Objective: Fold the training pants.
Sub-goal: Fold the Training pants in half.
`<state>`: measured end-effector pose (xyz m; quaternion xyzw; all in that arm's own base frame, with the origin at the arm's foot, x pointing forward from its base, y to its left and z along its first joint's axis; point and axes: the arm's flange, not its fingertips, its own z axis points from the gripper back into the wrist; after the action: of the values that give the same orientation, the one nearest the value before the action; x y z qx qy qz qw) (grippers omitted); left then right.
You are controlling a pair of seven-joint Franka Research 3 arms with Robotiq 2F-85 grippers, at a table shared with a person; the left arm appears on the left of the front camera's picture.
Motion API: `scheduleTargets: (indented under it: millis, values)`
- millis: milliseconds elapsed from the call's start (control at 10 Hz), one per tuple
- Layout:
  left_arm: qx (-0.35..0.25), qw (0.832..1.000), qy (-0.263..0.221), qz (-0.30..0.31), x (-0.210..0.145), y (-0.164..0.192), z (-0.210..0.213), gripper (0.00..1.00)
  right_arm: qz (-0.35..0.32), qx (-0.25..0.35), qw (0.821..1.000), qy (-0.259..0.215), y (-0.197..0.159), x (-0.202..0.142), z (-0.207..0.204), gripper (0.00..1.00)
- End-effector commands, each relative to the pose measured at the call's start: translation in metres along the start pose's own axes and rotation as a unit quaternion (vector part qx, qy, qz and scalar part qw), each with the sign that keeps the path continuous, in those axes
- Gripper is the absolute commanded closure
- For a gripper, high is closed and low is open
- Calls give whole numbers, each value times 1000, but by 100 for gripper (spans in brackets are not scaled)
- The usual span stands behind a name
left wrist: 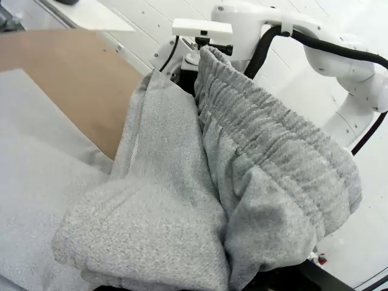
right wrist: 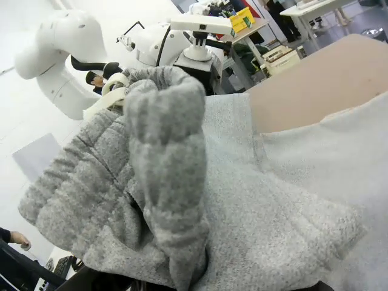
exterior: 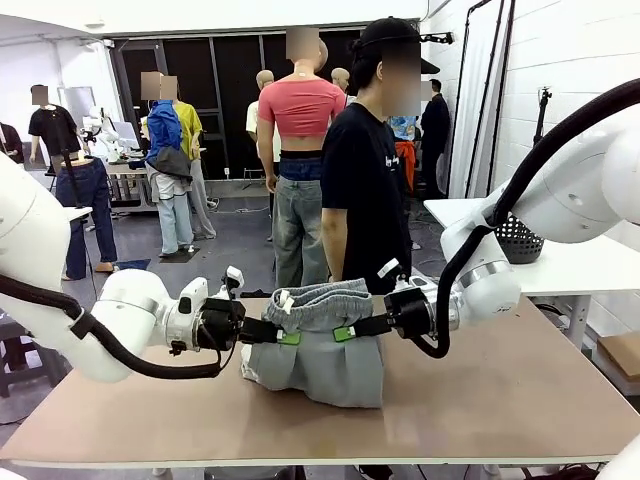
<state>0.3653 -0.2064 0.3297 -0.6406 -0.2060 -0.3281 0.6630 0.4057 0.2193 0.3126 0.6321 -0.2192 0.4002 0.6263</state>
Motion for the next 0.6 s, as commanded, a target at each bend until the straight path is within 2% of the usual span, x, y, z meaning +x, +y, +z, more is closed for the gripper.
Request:
scheduleTargets:
  millis: [0, 100, 200, 300, 500]
  values:
    - [-26, 998, 30, 46, -13, -3, 21, 100, -24, -30, 999, 9, -15, -7, 20, 100]
    - [-9, 998, 35, 49, -15, 0, 25, 100, -26, -30, 999, 11, -16, -8, 19, 100]
    - [31, 999, 17, 13, -10, 1, 29, 100, -8, 4, 1000, 6, -2, -5, -3, 100]
    - [-4, 999, 14, 34, -10, 7, 3, 100, -8, 4, 1000, 6, -2, -5, -3, 100]
    - [9, 999, 13, 33, -9, 10, 8, 100, -12, 12, 1000, 11, -2, -8, -11, 100]
